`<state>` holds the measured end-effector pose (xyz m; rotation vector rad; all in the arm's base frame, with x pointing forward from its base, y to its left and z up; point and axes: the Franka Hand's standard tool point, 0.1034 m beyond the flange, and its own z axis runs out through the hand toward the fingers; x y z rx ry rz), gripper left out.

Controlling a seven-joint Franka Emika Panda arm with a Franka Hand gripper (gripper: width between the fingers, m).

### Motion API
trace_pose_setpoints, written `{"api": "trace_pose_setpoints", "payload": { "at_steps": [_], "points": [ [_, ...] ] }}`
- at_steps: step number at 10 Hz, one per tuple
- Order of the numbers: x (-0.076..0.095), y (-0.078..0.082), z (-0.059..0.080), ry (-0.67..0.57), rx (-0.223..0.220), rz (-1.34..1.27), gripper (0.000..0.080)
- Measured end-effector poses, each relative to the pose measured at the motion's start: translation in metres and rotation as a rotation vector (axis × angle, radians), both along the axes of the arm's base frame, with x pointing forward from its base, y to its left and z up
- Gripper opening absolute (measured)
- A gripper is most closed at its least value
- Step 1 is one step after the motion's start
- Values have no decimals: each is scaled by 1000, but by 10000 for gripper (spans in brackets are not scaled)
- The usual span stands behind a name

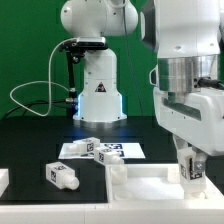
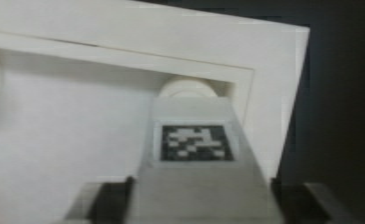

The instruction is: Assemble one leg

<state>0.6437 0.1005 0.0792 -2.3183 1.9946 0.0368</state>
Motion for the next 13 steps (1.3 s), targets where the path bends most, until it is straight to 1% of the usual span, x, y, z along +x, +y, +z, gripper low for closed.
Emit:
{"api": "trace_pose_setpoints", "payload": {
  "at_steps": [1,2,3,4,5,8,9,11,12,13],
  "points": [
    [0,0,0,0,0,4,556],
    [-1,0,2,8,-7,187,556],
    [-3,4,4,10,-14,419,633],
    [-5,7,2,9,-12,507,633],
    [-5,6,2,3,-13,585,646],
    [-5,5,1,-12,-15,777,649],
    [-4,5,1,-27,-30,983,649],
    [-3,8,0,-68,-44,1270,649],
    [-3,7,-1,-82,-55,1324,649],
    [-3,7,-1,-81,-54,1322,649]
  ]
}}
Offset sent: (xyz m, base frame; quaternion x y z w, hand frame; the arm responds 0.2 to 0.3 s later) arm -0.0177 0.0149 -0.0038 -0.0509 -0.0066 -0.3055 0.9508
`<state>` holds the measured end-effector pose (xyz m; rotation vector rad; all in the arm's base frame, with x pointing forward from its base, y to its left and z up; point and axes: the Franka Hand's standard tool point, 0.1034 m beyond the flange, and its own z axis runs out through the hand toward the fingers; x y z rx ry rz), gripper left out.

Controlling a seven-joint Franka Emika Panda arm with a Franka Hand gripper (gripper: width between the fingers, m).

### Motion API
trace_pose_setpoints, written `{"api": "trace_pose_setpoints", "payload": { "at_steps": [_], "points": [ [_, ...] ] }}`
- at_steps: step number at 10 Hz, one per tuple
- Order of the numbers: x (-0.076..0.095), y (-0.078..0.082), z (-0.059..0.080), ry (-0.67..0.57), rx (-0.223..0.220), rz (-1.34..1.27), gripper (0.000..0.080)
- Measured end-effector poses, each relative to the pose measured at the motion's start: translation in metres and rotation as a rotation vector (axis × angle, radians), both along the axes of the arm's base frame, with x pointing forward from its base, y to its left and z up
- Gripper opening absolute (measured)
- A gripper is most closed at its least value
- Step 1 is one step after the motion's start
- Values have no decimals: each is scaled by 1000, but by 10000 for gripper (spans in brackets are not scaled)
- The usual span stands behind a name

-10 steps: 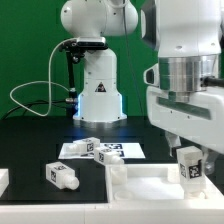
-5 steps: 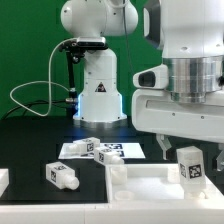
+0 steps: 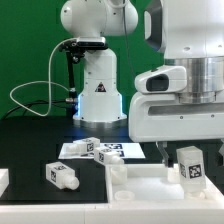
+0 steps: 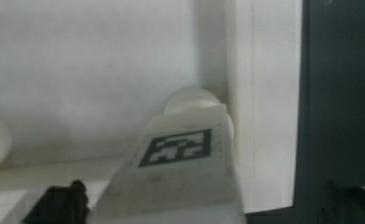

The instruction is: Assemble one leg

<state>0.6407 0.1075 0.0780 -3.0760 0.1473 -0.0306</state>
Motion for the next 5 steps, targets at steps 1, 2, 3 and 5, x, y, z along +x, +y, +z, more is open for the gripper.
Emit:
{"api": "trace_pose_setpoints", "payload": {
  "at_steps": [1,2,3,5],
  "points": [
    [0,0,0,3,1,-35,522],
    [0,0,-1,4,1,-46,522],
    [-1,0,-1,8,3,-92,349],
    [-1,1,-2,18,9,-251,283]
  ]
}}
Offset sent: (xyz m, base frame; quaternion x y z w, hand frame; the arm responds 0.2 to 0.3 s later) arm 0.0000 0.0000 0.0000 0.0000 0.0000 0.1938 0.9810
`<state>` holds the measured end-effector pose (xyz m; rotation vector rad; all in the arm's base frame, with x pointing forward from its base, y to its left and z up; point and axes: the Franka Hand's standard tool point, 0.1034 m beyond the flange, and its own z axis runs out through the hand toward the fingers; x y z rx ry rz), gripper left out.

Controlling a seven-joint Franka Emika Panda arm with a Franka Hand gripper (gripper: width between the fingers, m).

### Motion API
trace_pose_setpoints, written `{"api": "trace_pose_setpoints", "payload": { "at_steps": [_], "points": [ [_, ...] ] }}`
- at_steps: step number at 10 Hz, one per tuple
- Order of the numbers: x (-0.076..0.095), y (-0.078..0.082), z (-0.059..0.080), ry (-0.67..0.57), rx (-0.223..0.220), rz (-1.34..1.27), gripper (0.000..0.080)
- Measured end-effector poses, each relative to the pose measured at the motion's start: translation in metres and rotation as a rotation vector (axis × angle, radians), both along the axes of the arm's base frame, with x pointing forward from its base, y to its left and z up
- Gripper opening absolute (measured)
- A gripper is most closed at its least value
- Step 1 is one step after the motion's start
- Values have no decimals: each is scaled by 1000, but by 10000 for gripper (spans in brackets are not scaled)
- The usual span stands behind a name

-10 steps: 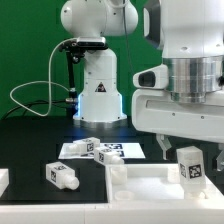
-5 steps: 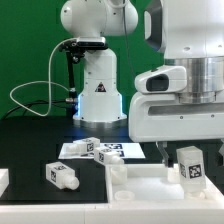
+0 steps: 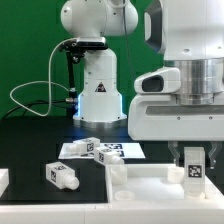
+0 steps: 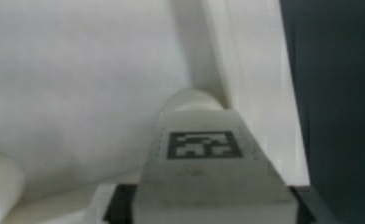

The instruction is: Assemble one leg

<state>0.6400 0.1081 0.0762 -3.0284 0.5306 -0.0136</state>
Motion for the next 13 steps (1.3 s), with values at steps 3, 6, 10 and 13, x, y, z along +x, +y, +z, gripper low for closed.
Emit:
{"api": "trace_pose_setpoints", "payload": {
  "at_steps": [3,6,10,13],
  "points": [
    [0,-1,-1,22,19,-357,283],
    [0,0,-2,82,82,-867,284],
    [1,3,-2,93,106,-1114,302],
    [-2,8,1,74,87,-670,623]
  ]
}}
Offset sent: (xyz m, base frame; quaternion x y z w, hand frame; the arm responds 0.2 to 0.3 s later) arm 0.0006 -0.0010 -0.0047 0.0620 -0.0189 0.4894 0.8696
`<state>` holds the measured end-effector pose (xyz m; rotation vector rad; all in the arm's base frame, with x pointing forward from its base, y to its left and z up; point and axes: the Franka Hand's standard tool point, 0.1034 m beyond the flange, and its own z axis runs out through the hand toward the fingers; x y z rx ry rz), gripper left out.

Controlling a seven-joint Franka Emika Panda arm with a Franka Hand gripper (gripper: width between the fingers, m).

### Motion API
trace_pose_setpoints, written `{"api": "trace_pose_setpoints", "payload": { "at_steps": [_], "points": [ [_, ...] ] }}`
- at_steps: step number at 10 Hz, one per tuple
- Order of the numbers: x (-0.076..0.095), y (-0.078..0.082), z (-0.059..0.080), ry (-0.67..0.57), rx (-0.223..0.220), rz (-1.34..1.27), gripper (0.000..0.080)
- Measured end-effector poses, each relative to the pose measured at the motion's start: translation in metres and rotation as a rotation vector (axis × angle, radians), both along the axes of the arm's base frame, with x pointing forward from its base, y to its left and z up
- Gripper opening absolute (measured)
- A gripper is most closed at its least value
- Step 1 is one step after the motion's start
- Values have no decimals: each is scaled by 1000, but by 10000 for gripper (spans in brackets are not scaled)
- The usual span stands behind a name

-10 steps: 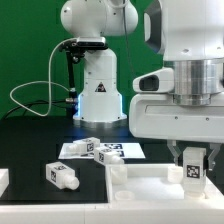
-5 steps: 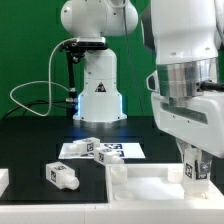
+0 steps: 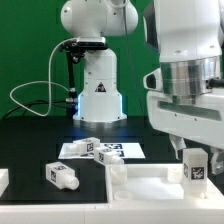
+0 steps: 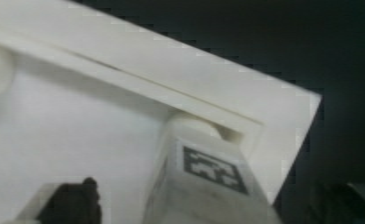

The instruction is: Assemble one leg

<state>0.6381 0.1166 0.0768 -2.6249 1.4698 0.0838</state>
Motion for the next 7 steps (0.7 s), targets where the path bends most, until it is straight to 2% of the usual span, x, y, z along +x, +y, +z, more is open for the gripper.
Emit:
{"api": "trace_pose_setpoints", "payload": {
  "at_steps": [1,5,7],
  "points": [
    [-4,3,-2,0,-7,111,623],
    [-3,-1,-3,-39,-11,384,649],
    [6,-12,1,-150,-63,718,649]
  ]
}}
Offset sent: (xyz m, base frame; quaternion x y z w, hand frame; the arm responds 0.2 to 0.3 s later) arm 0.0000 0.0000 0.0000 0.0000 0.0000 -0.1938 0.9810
